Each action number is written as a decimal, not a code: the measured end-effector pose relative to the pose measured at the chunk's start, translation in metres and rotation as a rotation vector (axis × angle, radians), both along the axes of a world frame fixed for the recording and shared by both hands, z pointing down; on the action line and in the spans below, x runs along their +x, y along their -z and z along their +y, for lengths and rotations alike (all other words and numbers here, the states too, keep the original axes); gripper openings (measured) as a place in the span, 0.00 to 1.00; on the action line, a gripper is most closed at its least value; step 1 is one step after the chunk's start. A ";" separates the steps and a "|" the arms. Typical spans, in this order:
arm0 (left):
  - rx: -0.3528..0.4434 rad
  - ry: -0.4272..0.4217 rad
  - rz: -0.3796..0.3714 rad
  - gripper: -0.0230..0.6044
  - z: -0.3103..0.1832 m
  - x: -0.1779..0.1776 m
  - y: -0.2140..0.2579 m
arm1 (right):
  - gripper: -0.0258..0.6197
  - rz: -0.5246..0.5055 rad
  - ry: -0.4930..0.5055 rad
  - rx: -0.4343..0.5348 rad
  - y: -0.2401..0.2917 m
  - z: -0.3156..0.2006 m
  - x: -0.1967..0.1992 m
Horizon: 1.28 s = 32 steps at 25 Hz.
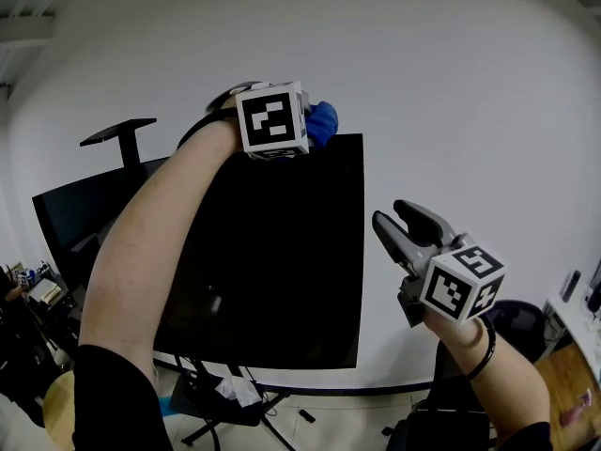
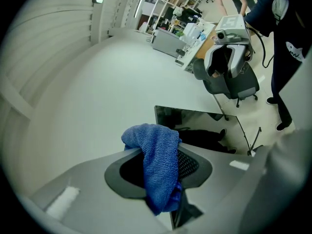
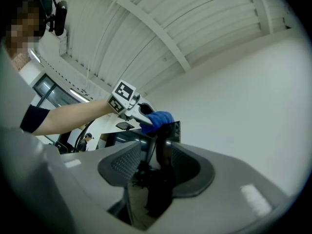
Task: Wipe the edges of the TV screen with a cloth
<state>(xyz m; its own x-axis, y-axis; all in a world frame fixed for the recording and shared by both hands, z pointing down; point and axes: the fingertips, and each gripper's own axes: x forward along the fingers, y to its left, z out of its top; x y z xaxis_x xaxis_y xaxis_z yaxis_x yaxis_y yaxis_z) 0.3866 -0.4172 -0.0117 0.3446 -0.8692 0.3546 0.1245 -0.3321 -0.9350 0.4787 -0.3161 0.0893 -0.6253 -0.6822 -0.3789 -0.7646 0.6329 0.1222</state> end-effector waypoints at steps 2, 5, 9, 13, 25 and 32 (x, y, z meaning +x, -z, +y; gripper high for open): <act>-0.007 -0.019 -0.003 0.23 0.003 0.019 -0.002 | 0.35 0.000 -0.006 0.001 -0.002 0.002 0.012; 0.006 -0.038 -0.002 0.23 0.002 0.047 -0.002 | 0.35 -0.006 -0.020 -0.002 -0.004 0.004 0.032; 0.008 -0.070 -0.002 0.23 0.005 0.078 -0.003 | 0.35 -0.020 -0.045 -0.005 -0.007 0.007 0.055; -0.008 -0.148 0.044 0.23 0.010 0.110 -0.003 | 0.35 -0.037 -0.064 -0.005 -0.006 0.012 0.071; -0.097 -0.495 0.494 0.23 0.086 0.167 -0.047 | 0.35 -0.097 -0.060 -0.002 -0.044 0.055 0.093; -0.265 -0.547 0.651 0.23 0.150 0.133 -0.164 | 0.35 -0.198 -0.053 -0.058 -0.113 0.098 0.089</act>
